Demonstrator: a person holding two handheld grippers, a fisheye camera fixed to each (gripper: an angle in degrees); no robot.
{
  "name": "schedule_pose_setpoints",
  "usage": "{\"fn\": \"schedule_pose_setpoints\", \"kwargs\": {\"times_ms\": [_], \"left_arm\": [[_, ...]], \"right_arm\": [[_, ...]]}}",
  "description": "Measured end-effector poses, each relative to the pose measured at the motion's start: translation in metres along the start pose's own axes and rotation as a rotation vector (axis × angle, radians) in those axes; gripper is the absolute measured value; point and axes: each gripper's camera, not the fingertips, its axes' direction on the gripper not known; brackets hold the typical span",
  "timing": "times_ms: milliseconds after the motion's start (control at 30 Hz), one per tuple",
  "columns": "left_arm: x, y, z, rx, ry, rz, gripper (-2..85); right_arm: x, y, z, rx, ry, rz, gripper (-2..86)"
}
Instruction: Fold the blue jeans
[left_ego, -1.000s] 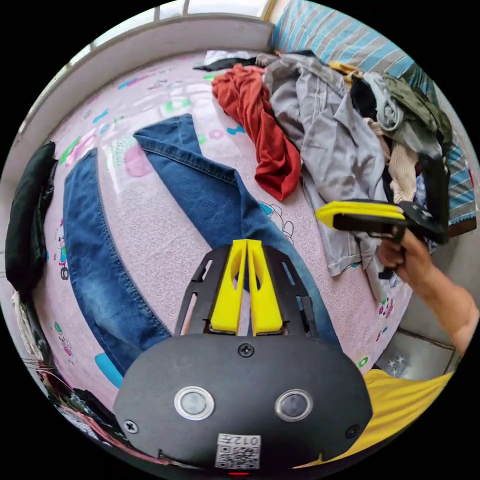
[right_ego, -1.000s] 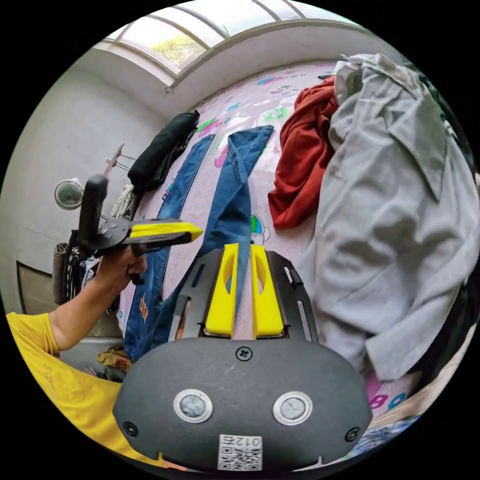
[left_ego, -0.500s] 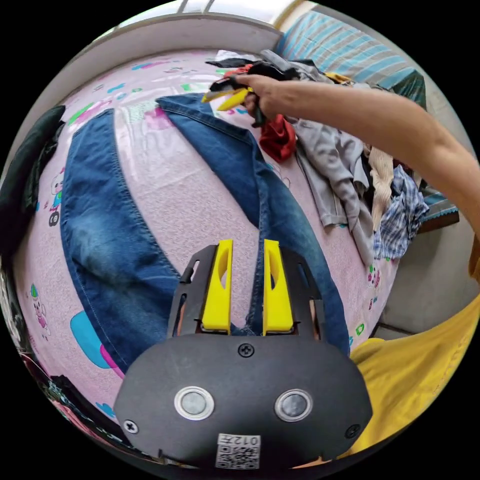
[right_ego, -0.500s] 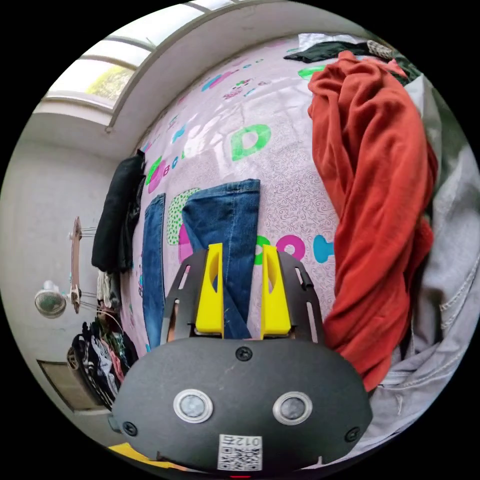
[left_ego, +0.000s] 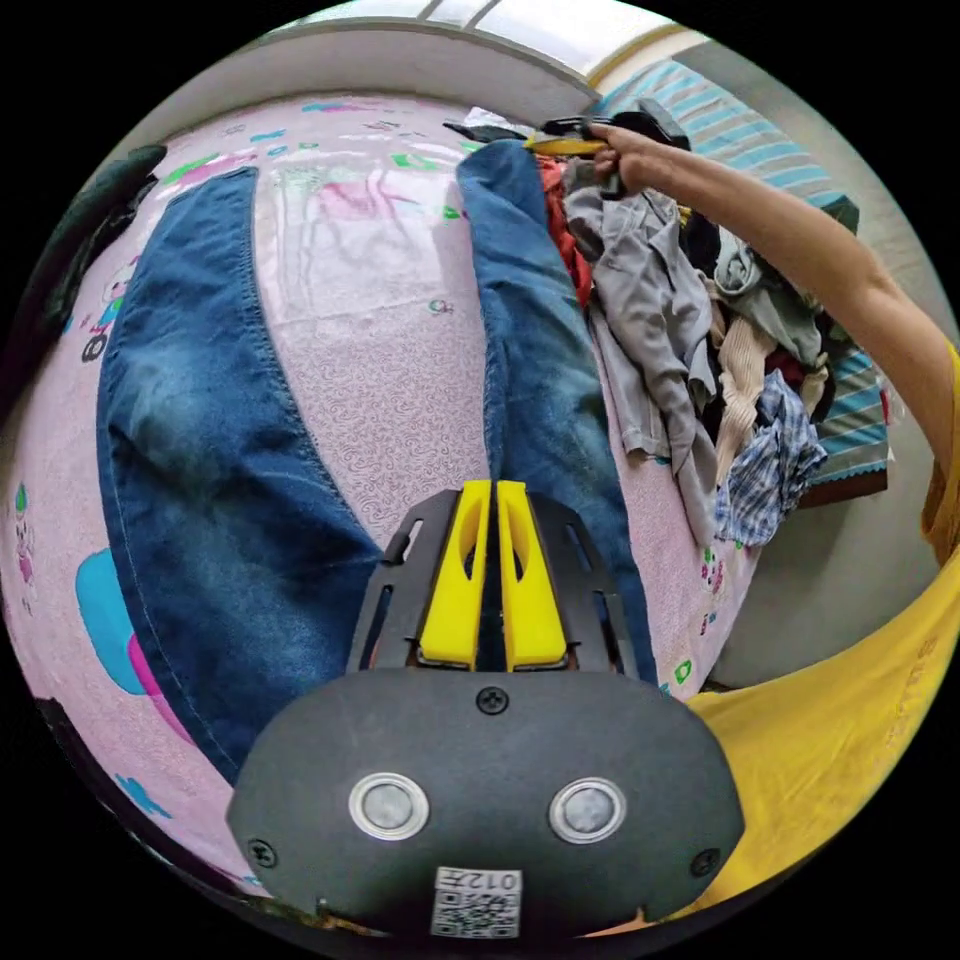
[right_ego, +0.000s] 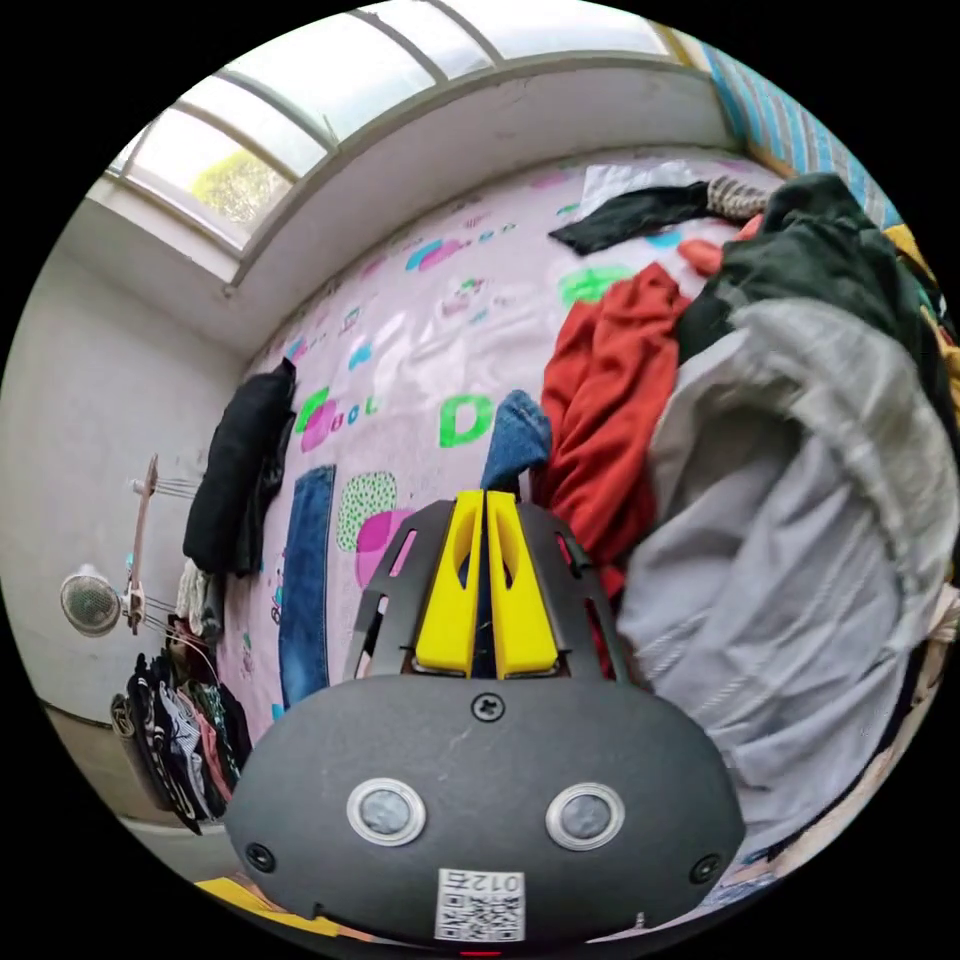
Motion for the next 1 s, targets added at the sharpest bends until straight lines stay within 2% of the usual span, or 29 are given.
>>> {"fn": "schedule_pose_setpoints", "kwargs": {"times_ms": [133,200,300,400,533,667,800,1000], "left_arm": [[-0.010,0.012,0.002,-0.006,-0.034,-0.112,2.1],[0.007,0.021,-0.008,0.024,-0.088,-0.083,3.0],[0.046,0.048,-0.022,0.030,-0.185,0.006,4.5],[0.085,0.087,-0.014,-0.090,-0.230,0.113,6.7],[0.149,0.147,0.032,-0.294,-0.188,0.251,10.4],[0.200,0.188,0.067,-0.378,-0.201,0.358,13.4],[0.215,0.216,0.086,-0.371,-0.173,0.307,15.7],[0.223,0.247,0.140,-0.411,-0.452,0.341,15.4]], "right_arm": [[-0.015,0.004,-0.059,-0.011,0.041,-0.059,0.2],[-0.027,0.019,-0.069,-0.013,0.075,-0.091,0.2],[-0.038,0.049,-0.081,-0.022,0.023,-0.088,0.2],[-0.050,0.080,-0.093,0.018,-0.013,-0.073,0.2],[-0.068,0.115,-0.109,0.042,-0.060,-0.053,0.2],[-0.085,0.147,-0.127,0.051,-0.069,-0.068,0.2],[-0.095,0.175,-0.140,0.068,-0.082,-0.071,0.2],[-0.105,0.218,-0.150,0.076,-0.142,-0.048,0.2]]}}
